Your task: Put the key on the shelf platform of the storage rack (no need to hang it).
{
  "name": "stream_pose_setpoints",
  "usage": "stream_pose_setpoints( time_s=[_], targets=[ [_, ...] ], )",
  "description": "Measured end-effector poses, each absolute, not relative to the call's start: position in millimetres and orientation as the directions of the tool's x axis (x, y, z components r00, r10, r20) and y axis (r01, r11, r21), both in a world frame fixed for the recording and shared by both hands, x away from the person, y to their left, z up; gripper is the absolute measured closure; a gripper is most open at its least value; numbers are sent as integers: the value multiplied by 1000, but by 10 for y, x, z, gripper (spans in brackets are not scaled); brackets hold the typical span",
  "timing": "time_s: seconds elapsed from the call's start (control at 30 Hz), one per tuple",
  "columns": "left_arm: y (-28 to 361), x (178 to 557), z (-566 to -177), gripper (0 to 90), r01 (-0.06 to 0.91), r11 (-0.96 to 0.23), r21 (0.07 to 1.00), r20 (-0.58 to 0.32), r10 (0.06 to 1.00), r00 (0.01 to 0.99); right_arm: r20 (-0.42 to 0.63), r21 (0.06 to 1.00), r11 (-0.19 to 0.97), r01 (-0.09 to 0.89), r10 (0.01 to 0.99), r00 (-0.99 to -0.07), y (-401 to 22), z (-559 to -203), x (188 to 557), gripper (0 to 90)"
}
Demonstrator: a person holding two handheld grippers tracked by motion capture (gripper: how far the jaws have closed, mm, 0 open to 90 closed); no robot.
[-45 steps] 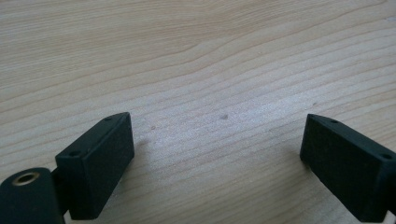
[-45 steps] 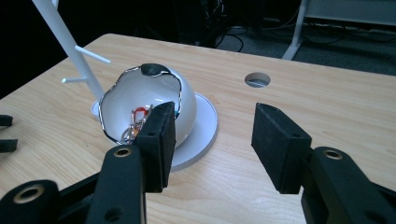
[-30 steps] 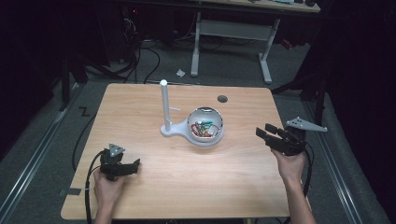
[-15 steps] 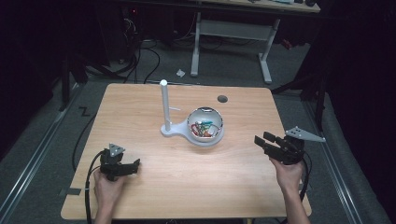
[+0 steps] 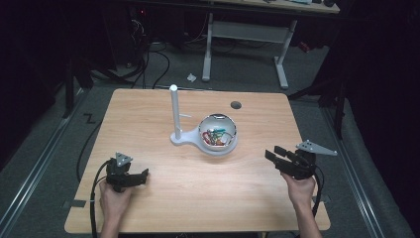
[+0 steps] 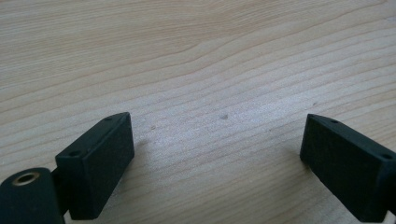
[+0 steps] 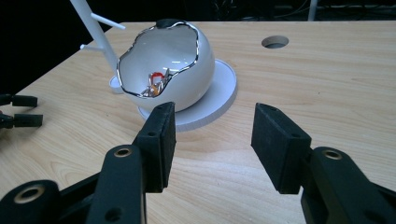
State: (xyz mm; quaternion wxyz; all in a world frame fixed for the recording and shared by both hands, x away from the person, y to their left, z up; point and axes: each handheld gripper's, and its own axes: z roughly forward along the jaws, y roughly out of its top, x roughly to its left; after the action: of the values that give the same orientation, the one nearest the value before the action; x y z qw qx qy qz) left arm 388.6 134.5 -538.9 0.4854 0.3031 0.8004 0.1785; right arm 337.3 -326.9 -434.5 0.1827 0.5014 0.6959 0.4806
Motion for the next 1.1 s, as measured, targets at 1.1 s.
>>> stream_pose_setpoints(
  time_s=[1.1],
  targets=[
    [1345,3885,-5389,101,312,753,580,-669,658,-345,238,824,68,563,859,-453,-3035,-4656,3464,495]
  ],
)
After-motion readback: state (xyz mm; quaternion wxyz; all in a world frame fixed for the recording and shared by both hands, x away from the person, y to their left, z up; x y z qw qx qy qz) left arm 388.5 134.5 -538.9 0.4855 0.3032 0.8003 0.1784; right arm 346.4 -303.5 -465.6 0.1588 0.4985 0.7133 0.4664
